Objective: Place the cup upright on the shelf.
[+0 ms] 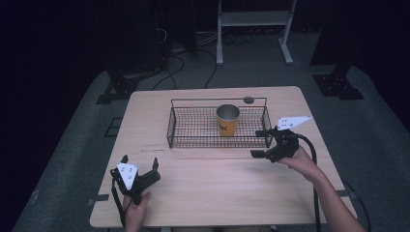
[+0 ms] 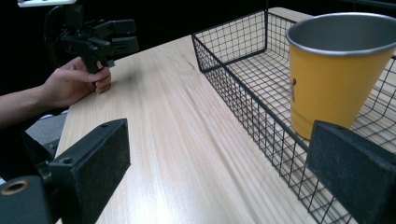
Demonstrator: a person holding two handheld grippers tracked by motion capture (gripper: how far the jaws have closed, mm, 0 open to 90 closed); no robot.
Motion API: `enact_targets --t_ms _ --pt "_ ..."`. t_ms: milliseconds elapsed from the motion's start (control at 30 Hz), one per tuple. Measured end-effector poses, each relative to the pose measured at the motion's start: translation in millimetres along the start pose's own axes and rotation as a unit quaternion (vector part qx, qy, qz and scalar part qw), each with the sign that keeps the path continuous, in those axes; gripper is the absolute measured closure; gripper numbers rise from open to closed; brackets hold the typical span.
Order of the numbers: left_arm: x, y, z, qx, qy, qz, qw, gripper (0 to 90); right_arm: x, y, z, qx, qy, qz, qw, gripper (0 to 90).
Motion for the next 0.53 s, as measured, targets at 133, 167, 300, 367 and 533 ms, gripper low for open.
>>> enact_targets --t_ms 133,167,300,367,533 --pt "0.0 0.0 0.1 0.0 0.0 0.0 1.0 0.0 -7.3 2.2 -2.9 0.001 -0.005 -0.001 1.0 5.5" --pt "0.0 0.0 0.1 0.0 0.0 0.0 1.0 0.0 -8.6 2.4 -3.2 0.002 -0.006 -0.005 1.0 5.6" --pt "0.0 0.0 -0.1 0.001 0.001 0.0 1.0 0.0 -13.1 3.5 -5.7 0.0 -0.007 -0.001 1.0 5.7" --pt "0.0 -0.2 -0.2 0.001 0.001 0.0 1.0 0.0 -16.7 3.2 -7.1 0.001 -0.008 -0.002 1.0 5.7" --pt "0.0 -0.7 -0.8 0.003 0.003 -0.001 1.0 0.0 -25.3 4.7 -12.3 -0.003 -0.014 0.001 0.9999 5.6"
Point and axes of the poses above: each handheld gripper's, and its own axes: y roughly backward along the jaws, x roughly out of its top, z roughly to its right, the point moved 6 cm from there along -y, roughly forward along the jaws
